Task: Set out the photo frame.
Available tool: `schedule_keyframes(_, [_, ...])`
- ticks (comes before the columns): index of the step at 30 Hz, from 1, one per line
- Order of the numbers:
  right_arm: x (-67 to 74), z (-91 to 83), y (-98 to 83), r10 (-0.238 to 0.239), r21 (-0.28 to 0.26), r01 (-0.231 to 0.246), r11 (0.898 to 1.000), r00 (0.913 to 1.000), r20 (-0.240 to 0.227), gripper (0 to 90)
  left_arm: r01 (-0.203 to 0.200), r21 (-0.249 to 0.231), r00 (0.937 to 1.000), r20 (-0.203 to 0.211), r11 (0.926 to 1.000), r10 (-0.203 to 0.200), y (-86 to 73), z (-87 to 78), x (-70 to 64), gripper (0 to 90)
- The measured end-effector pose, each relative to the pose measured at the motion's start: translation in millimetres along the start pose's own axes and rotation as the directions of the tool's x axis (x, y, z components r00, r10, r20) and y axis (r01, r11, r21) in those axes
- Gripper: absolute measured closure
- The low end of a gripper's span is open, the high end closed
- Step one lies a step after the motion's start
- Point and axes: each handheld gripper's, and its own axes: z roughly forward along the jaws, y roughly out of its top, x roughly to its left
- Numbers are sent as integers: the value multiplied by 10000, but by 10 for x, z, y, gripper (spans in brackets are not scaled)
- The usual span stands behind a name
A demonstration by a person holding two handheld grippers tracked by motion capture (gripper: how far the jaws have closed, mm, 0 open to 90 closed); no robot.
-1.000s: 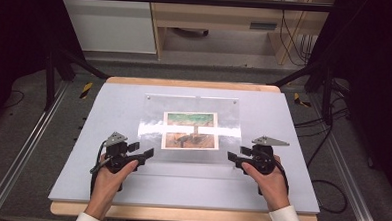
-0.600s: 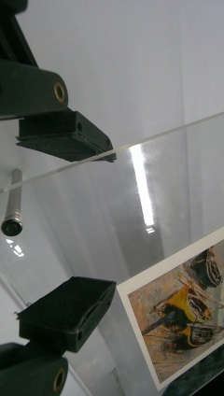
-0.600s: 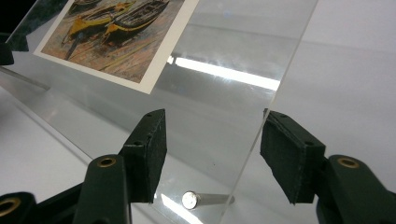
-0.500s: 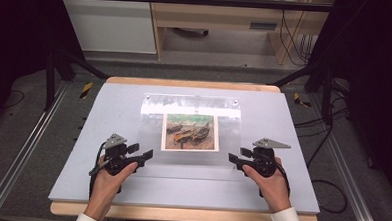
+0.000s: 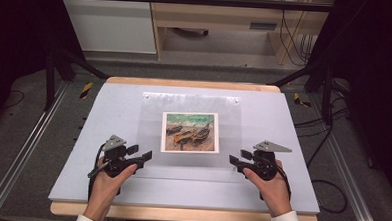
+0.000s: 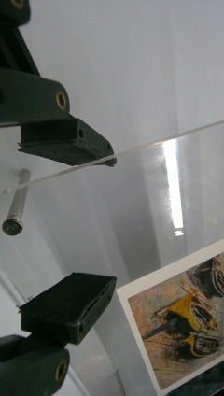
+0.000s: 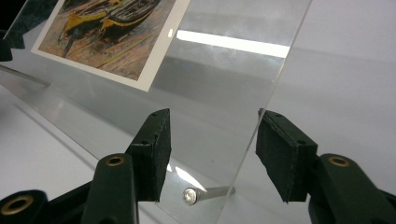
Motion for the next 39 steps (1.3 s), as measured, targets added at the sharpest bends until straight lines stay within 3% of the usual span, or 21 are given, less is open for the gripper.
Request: schedule_keyframes(39, [87,-163,-110,-339,-114,342,9993,9990,277,591,-368,231,9990,-242,9991,373,-59,-154,-68,452])
